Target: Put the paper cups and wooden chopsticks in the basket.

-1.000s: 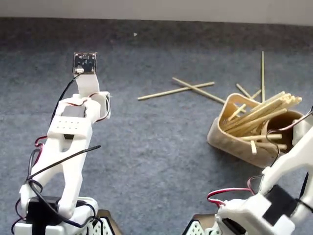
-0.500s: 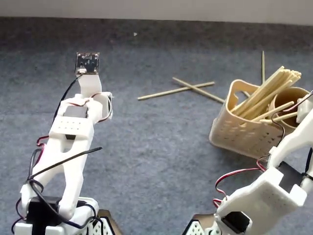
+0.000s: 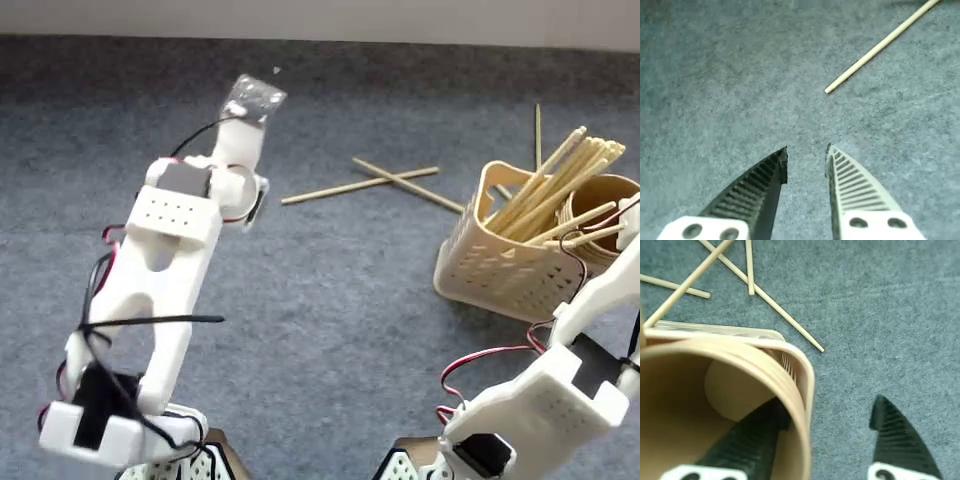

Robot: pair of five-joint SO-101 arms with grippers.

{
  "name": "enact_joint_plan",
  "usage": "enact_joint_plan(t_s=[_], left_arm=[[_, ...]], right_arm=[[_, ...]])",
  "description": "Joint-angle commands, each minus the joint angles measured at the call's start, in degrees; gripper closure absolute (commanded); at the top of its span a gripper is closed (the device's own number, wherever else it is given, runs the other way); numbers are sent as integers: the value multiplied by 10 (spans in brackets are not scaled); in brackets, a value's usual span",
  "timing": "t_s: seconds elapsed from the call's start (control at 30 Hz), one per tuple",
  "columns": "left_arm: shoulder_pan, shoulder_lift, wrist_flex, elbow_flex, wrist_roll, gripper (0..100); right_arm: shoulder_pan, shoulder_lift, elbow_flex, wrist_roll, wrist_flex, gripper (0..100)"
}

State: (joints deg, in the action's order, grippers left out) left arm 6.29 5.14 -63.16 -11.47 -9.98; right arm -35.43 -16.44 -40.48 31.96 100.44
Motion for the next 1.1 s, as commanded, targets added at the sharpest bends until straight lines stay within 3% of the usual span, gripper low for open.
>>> enact_joint_plan(t_s=[0.0,0.1,0.2,0.5,0.8,0.97,1.07], left_arm=[[22,-85,-38,138,-60,831],[33,-180,-74,236,-107,782],[35,-260,-97,329,-149,770],[31,-443,-136,576,-221,786],[36,-590,-164,735,-222,786],[36,-653,-165,788,-222,786],[43,-680,-164,807,-222,786]], right_arm=[[3,12,-27,4,4,634],[18,13,-29,-4,4,634],[38,12,-71,-67,-1,634],[75,13,-353,-206,7,634],[52,32,-456,-207,3,634],[-4,124,-511,-208,7,634],[-40,203,-451,-220,8,634]])
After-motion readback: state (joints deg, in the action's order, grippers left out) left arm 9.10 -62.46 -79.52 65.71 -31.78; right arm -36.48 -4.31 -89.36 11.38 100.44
